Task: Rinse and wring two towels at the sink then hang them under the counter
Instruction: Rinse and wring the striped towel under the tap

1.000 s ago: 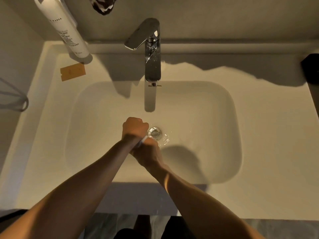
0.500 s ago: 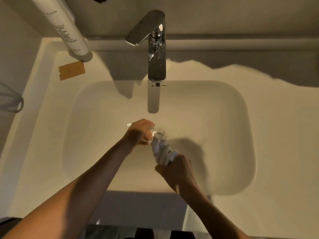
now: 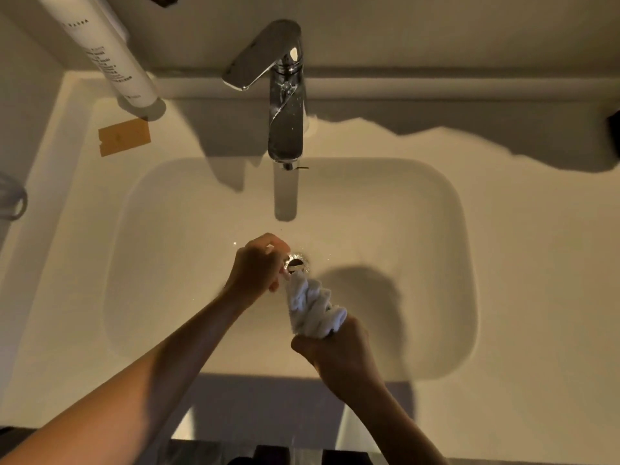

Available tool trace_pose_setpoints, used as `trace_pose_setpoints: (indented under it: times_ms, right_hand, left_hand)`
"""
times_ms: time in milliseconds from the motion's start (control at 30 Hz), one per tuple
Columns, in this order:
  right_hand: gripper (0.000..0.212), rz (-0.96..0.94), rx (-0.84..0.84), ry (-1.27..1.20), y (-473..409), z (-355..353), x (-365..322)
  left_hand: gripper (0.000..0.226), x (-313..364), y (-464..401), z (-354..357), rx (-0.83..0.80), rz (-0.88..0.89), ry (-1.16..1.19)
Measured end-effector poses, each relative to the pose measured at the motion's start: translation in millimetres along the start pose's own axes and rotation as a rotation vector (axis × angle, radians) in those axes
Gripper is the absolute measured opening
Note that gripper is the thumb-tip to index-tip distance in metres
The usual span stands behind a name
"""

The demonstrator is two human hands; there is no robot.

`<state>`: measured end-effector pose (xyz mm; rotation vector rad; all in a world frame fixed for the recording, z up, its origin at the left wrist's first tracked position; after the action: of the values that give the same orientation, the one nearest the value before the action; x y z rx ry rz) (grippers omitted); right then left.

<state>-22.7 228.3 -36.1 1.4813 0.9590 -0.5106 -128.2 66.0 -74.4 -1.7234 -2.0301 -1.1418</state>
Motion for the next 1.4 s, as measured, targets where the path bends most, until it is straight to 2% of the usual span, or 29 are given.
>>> trace_pose_setpoints:
  times_ms: [33,67,100,133,167,233,267,300,367,433,500,567,700,767,833,900,967,1033,1067,1133,1200,1233,1333,1400]
  right_hand:
    - [0.021,0.053,-0.071,-0.150,-3,3,-2]
    - [0.012,0.113,-0.183,-0.302,-5,9,-7]
    - [0.007,0.170,-0.311,-0.424,-7,16,-13]
    - [0.006,0.216,-0.447,-0.491,-8,22,-20]
    - [0.006,0.241,-0.568,-0.507,-9,29,-25]
    - [0.005,0.255,-0.705,-0.476,-12,42,-34]
    - [0.005,0.283,-0.708,-0.452,-12,47,-36]
    - [0.005,0.309,-0.673,-0.420,-15,54,-37]
    - [0.010,0.303,-0.527,-0.313,-22,63,-36]
    - [0.019,0.223,-0.349,-0.148,-38,68,-29]
    - [0.029,0.106,-0.218,0.076,-46,68,-31]
    - [0.036,-0.015,-0.140,0.326,-44,65,-37]
    - [0.041,-0.121,-0.022,0.411,-23,46,-59]
    - [0.041,-0.144,-0.002,0.383,-14,30,-73]
    - [0.041,-0.152,0.014,0.322,-11,7,-89]
    - [0.038,-0.152,0.032,0.157,-7,-17,-105]
    - [0.023,-0.221,-0.007,0.011,2,-32,-123]
    - [0.013,-0.292,-0.093,-0.035,15,-40,-137]
    - [0.015,-0.312,-0.153,-0.050,22,-44,-142]
    - [0.025,-0.320,-0.262,-0.045,33,-55,-153]
    - [0.024,-0.387,-0.257,0.049,38,-68,-162]
    - [0.022,-0.425,-0.218,0.063,41,-74,-168]
    - [0.017,-0.478,-0.018,-0.047,44,-98,-178]
    - [0.017,-0.557,0.059,-0.048,51,-112,-179]
  left_hand:
    - [0.031,10,14,-9,-0.082,-0.107,0.280]
    - [0.046,19,28,-11,-0.281,-0.270,0.674]
    - [0.057,28,41,-13,-0.437,-0.358,0.912]
    - [0.060,35,51,-18,-0.509,-0.342,0.998]
    - [0.058,42,57,-24,-0.510,-0.260,0.934]
    - [0.042,49,58,-29,-0.401,-0.177,0.814]
    - [0.035,43,55,-26,-0.338,-0.248,0.783]
    - [0.029,31,49,-23,-0.241,-0.330,0.735]
    - [0.014,27,40,-24,-0.165,-0.441,0.468]
    - [0.025,24,33,-19,-0.119,-0.455,0.251]
    - [0.009,19,30,-22,0.026,-0.496,0.424]
    - [0.024,22,33,-26,0.133,-0.489,0.516]
    - [0.033,54,53,-37,0.145,-0.420,0.599]
    - [0.036,73,60,-51,0.124,-0.361,0.713]
    - [0.019,89,69,-68,0.065,-0.265,0.795]
    - [0.047,98,81,-81,-0.024,-0.208,0.824]
    - [0.050,106,94,-89,-0.032,-0.151,0.650]
    - [0.034,114,103,-94,0.044,-0.098,0.548]
    - [0.027,118,107,-97,0.093,-0.058,0.573]
    - [0.023,126,110,-107,0.218,0.007,0.620]
    - [0.026,127,114,-116,0.322,0.011,0.660]
    - [0.029,125,115,-120,0.364,-0.012,0.743]
    - [0.036,123,121,-138,0.420,-0.106,1.208]
    - [0.039,127,126,-154,0.444,-0.100,1.368]
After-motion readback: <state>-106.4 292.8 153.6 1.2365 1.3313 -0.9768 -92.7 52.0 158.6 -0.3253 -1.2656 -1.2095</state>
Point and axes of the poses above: each hand's wrist, its own y-axis away from the middle knuckle, its own z-axis out of the palm, x = y × z, the point moved 4 cm from there along -y, towards the middle knuckle, and after that the axes turned 1 degree about x, right-handed, at the moved point
